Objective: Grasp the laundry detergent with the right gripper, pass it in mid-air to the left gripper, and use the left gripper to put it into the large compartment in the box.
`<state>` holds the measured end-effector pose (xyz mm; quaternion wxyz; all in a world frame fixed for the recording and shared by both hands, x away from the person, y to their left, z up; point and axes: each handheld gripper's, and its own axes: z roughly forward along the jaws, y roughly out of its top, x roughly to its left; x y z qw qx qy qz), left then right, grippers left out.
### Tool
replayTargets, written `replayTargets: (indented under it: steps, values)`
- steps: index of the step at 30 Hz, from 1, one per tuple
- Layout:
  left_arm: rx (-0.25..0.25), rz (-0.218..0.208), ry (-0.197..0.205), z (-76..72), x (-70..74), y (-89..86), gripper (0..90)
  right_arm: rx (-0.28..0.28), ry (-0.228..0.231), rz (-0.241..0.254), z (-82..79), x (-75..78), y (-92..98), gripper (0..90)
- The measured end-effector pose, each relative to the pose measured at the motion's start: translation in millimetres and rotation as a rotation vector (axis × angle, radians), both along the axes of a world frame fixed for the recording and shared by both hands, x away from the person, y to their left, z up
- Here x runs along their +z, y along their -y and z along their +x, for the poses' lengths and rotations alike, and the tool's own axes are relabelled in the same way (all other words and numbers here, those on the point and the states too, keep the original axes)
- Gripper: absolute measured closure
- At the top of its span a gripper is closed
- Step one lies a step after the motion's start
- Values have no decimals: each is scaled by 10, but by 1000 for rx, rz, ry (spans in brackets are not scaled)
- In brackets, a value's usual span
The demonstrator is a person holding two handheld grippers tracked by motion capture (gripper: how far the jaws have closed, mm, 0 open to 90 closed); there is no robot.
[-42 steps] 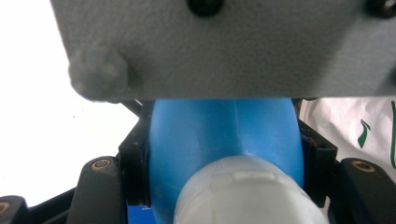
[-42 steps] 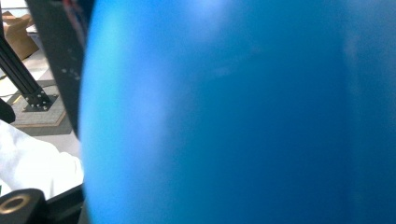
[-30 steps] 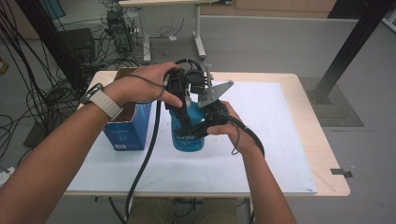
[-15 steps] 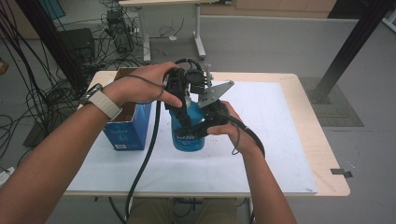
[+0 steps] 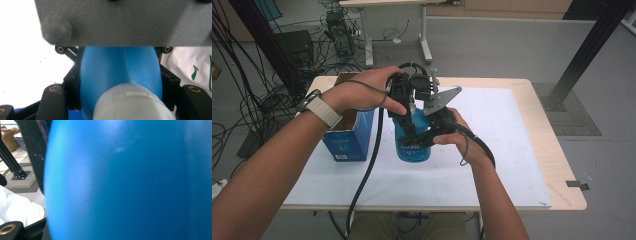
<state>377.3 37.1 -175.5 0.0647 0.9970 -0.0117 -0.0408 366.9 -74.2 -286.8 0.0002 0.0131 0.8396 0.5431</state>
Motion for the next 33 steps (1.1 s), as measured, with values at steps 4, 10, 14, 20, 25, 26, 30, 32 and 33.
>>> replayTargets:
  steps: [4,10,14,20,25,26,30,32,33]
  values:
    - [2,-1,0,-3,4,-7,378,2,3,1,-2,1,-8,432]
    - [7,-4,0,-4,14,-17,377,3,3,3,-3,11,-14,432]
    - [8,-4,1,-5,16,-19,377,2,10,5,1,14,-17,432]
    - [9,-8,3,-4,15,-18,377,1,10,4,3,15,-14,431]
    - [8,-11,7,-7,24,-15,377,-2,15,5,0,17,-8,431]
    - [8,-10,7,-7,27,-14,378,-3,16,6,-1,20,-6,430]
    - [9,-8,9,1,24,-16,377,-6,27,-5,-6,26,-12,420]
    - [17,-6,1,17,17,-29,378,-12,26,-32,-11,20,-26,272]
    - [18,-6,2,19,12,-38,377,-20,4,-47,-6,12,-24,208]
